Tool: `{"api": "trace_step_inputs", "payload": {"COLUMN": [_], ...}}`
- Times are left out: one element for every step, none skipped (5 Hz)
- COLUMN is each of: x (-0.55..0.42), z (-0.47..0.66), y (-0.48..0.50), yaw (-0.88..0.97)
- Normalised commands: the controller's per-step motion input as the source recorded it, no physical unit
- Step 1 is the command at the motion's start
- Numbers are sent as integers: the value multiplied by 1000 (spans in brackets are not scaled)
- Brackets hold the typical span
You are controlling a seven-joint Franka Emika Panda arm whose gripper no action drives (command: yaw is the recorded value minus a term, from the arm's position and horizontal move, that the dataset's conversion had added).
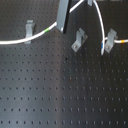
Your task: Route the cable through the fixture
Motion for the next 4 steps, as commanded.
{"api": "trace_step_inputs", "payload": {"x": [-199, -71, -56, -158], "z": [322, 185, 144, 255], "y": [-60, 31, -4, -4], "yaw": [409, 537, 520, 277]}}
